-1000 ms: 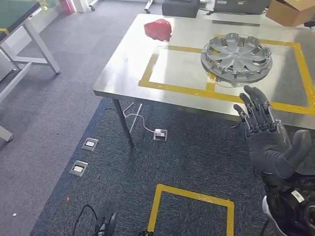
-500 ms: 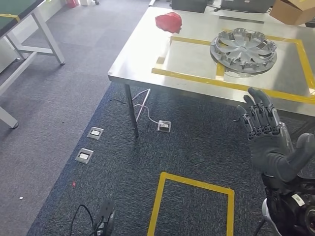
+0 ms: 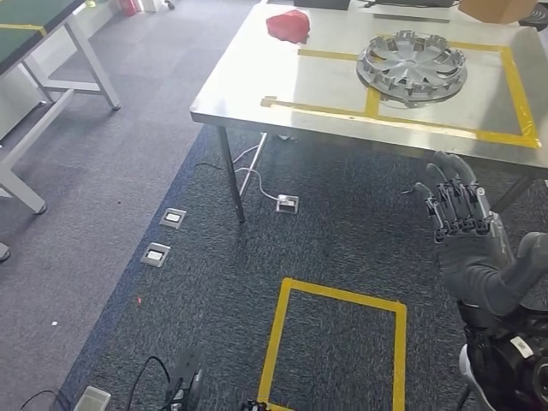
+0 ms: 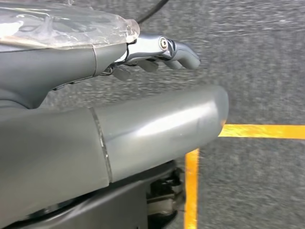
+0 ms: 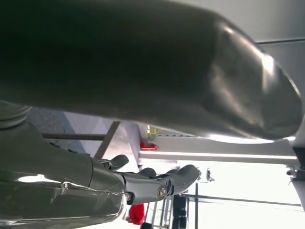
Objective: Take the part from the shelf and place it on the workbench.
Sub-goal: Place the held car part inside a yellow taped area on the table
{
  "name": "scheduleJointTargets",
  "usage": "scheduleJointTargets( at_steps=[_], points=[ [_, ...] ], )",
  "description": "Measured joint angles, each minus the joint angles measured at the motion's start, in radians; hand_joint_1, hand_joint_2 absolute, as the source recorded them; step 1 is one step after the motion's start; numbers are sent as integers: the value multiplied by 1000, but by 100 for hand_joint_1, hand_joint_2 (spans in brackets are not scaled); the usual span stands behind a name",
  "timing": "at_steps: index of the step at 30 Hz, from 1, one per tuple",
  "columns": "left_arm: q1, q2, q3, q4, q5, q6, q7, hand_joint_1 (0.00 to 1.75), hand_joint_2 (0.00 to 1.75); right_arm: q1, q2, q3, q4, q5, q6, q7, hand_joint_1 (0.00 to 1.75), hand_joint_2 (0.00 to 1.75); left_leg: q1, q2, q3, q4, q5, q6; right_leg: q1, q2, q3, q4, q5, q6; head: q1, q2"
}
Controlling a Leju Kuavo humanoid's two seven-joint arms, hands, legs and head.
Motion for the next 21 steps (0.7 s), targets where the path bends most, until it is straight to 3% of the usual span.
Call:
scheduleJointTargets(
  at_steps=[1,2,4,5,7,8,9,11,12,13,14,15,16,17,19,21],
  points=[
    [0,0,0,0,-1,0,0,0,0,1,0,-1,0,1,0,0,0,0,1,0,48,-51,28,1,-1,0,-17,5,12,4,-2,0],
    [-1,0,0,0,-2,0,0,0,0,2,0,-3,-1,1,0,0,0,0,1,-1,106,-127,33,2,0,1,-31,10,21,10,-6,0],
    [-3,0,0,0,-3,0,0,0,0,4,0,-7,-5,3,-1,0,0,0,-3,-4,192,-265,9,10,0,0,-47,14,40,21,-10,0],
    [-3,0,0,0,-4,0,0,0,0,6,0,-9,-7,4,-1,0,0,0,-7,-5,207,-299,-3,17,1,0,-51,12,51,27,-10,0],
    [-1,1,0,0,-5,0,-1,0,0,14,0,-11,-8,6,-2,1,0,0,-9,-4,194,-307,8,35,-2,-1,-56,9,66,39,-7,0],
    [0,1,0,0,-5,0,-1,0,0,18,1,-12,-8,7,-2,3,0,0,-8,-2,185,-307,18,44,-3,1,-64,19,51,44,-5,0],
    [1,1,0,0,-5,0,-1,0,0,22,1,-13,-9,9,-2,4,0,0,-7,1,173,-308,30,52,-4,2,-76,50,13,47,-2,0],
    [1,1,-1,0,-5,0,-2,0,0,26,1,-16,-9,11,-2,5,0,0,-8,3,144,-309,55,62,-3,5,-108,169,-103,50,6,0],
    [1,1,-1,0,-5,0,-3,0,0,27,1,-18,-9,11,-2,5,0,0,-10,4,128,-308,68,64,-3,6,-119,240,-147,51,9,0],
    [1,1,-1,0,-6,0,-3,0,0,29,1,-20,-9,12,-2,5,0,0,-13,4,111,-307,81,65,-2,6,-121,294,-163,50,12,0],
    [1,1,-1,0,-6,0,-3,0,0,32,1,-20,-9,13,-2,6,0,0,-15,4,93,-305,94,65,-1,7,-108,320,-153,48,13,0],
    [1,1,-1,0,-6,0,-3,0,0,34,1,-21,-9,14,-3,6,0,0,-18,4,76,-303,106,64,1,7,-79,311,-126,44,14,0],
    [0,1,-1,0,-6,0,-3,0,0,35,1,-21,-10,15,-3,6,0,0,-20,4,61,-300,117,63,4,7,-33,265,-98,37,15,0],
    [0,0,-1,0,-7,-1,-3,0,0,36,1,-23,-12,17,-3,7,0,0,-22,4,47,-296,127,60,8,6,25,193,-91,29,15,0],
    [-2,-1,-1,0,-7,-2,-3,0,0,35,1,-27,-19,18,-3,9,0,0,-23,4,35,-293,146,52,16,6,118,50,-114,19,14,0],
    [-3,-2,-2,0,-7,-2,-3,0,0,36,1,-29,-25,19,-3,12,0,0,-20,6,33,-298,164,40,22,6,137,-5,-126,10,15,0]
  ],
)
